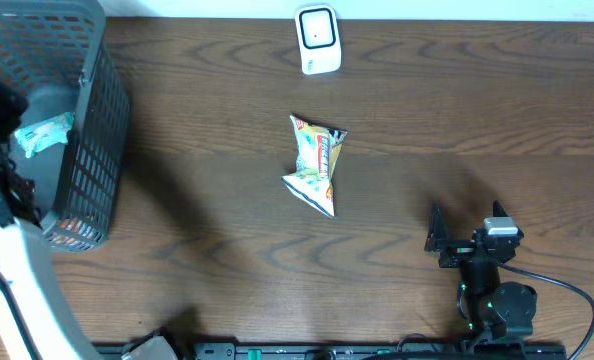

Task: Scan the item barcode
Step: 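Reach the left gripper into the basket and grasp the green packet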

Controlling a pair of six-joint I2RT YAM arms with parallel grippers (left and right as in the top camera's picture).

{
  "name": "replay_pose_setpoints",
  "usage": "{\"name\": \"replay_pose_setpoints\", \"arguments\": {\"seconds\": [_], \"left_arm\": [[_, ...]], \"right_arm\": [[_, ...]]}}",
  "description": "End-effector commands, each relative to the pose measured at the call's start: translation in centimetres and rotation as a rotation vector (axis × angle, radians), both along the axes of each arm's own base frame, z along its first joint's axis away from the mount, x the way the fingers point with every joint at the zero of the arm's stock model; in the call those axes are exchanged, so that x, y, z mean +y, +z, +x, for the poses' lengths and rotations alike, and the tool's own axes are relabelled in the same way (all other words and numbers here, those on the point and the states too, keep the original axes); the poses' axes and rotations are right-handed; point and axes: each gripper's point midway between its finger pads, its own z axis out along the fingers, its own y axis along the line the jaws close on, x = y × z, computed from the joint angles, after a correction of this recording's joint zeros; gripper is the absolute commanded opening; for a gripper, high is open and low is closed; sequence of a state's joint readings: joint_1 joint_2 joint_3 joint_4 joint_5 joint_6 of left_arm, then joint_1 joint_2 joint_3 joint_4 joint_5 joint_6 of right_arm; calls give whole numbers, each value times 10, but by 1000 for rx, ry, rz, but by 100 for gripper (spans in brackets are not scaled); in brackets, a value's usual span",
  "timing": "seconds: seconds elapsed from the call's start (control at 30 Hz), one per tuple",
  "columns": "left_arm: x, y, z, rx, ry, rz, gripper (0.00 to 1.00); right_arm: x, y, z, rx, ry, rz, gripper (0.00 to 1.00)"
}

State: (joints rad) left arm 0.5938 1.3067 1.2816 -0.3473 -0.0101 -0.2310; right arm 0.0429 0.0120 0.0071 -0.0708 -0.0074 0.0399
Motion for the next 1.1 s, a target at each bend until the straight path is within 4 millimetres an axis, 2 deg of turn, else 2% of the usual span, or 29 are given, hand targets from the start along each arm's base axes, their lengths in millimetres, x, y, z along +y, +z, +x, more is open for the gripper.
{"name": "replay_pose_setpoints", "arguments": {"seconds": [0.0,0.23,0.4,0.53,0.63,0.9,1.07], "left_arm": [[22,-37,2,180,-32,48,97],[45,-118,-8,509,-41,46,97],[58,-170,-32,716,41,16,98],[56,-194,-30,748,32,-31,98],[53,-199,-15,728,-43,-21,98],[16,-178,63,565,-475,192,98],[6,-176,97,459,-574,257,100]], "right_arm": [[3,-1,0,1,14,-11,99],[3,-1,0,1,14,-11,99],[3,-1,0,1,14,-11,99],[3,-1,0,1,14,-11,99],[3,-1,0,1,14,-11,99],[3,-1,0,1,14,-11,99],[3,-1,0,1,14,-11,99]]}}
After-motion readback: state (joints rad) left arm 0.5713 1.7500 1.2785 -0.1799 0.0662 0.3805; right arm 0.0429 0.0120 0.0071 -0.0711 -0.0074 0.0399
